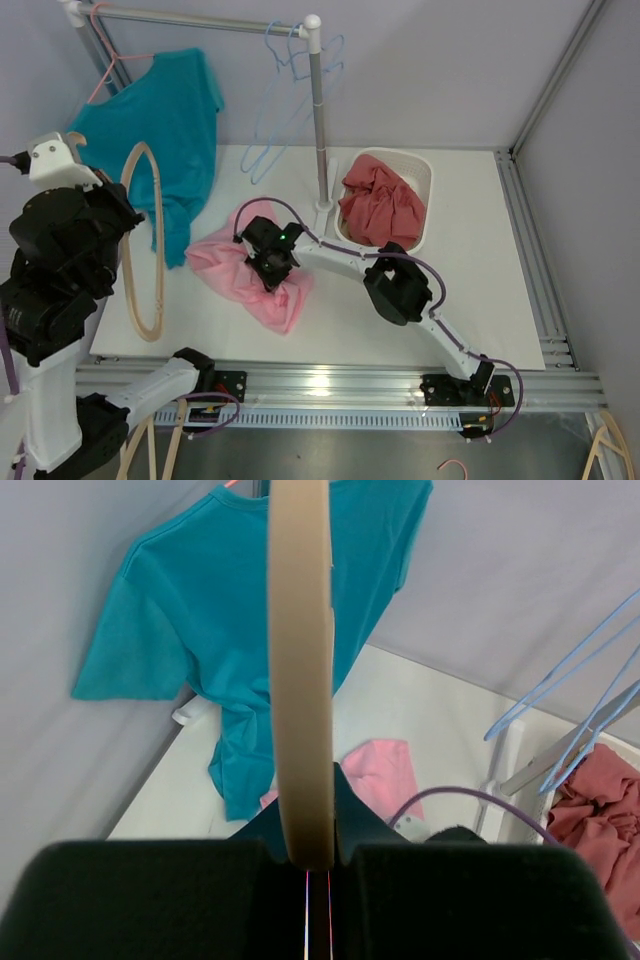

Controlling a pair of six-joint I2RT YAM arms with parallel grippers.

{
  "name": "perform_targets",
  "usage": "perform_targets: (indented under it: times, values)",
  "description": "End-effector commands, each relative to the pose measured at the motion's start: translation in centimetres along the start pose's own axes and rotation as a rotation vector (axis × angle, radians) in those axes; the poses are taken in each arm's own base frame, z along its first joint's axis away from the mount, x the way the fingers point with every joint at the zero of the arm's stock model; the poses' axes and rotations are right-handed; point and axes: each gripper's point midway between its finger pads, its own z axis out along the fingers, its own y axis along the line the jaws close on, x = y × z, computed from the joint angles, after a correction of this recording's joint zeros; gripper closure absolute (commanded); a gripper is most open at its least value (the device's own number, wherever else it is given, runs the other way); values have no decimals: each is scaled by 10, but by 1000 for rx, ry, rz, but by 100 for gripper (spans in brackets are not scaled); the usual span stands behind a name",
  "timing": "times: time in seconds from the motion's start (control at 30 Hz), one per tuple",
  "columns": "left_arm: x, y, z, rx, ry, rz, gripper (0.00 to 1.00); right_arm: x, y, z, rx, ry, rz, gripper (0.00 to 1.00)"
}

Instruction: Remove the t-shirt from the hanger

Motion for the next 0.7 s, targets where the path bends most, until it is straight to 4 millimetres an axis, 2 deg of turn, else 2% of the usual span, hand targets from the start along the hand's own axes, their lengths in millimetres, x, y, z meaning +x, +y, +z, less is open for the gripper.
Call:
perform_targets:
  times: [0.0,0.03,0.07,0.1,0.13,0.17,0.23,0.27,0.3,0.37,0.4,0.47,0.5,0.57,0.6,0.67]
  values:
    - [-6,-8,15,-19,-37,0,99,41,24,-19,-48,90,-9,100]
    - [-7,-11,18,-13,-42,-4,99,44,34,-29,-65,81,-19,100]
    - [-4,-18,25,6,-43,-9,99,32,44,-57,-85,19,-32,100]
    - [-5,-22,28,20,-48,-15,99,47,45,-64,-85,37,-30,100]
    - [-3,-26,33,31,-51,-18,99,51,53,-77,-97,26,-41,100]
    - [-6,-30,40,37,-75,-25,99,40,63,-115,-120,-50,-49,100]
    - [-6,-34,45,50,-93,-24,99,53,67,-143,-125,-73,-52,100]
    - [-8,-35,47,50,-106,-17,99,53,69,-163,-127,-104,-41,100]
    - [-11,-37,51,47,-126,-23,99,45,70,-203,-132,-191,-39,100]
    - [-13,-37,56,36,-138,-19,99,43,52,-240,-65,-259,-2,100]
    - [-15,-38,57,35,-142,-22,99,37,47,-277,-53,-344,24,100]
    - [-12,-42,66,29,-124,-23,99,29,17,-320,62,-438,89,100]
    - [-15,-43,67,31,-122,-29,99,25,-6,-340,122,-483,150,100]
    - [-16,-48,74,31,-100,-25,99,21,-39,-390,249,-593,217,100]
    - [-14,-50,77,31,-91,-22,99,20,-61,-405,311,-624,261,100]
    - [-19,-53,79,29,-98,-25,99,19,-86,-425,399,-651,290,100]
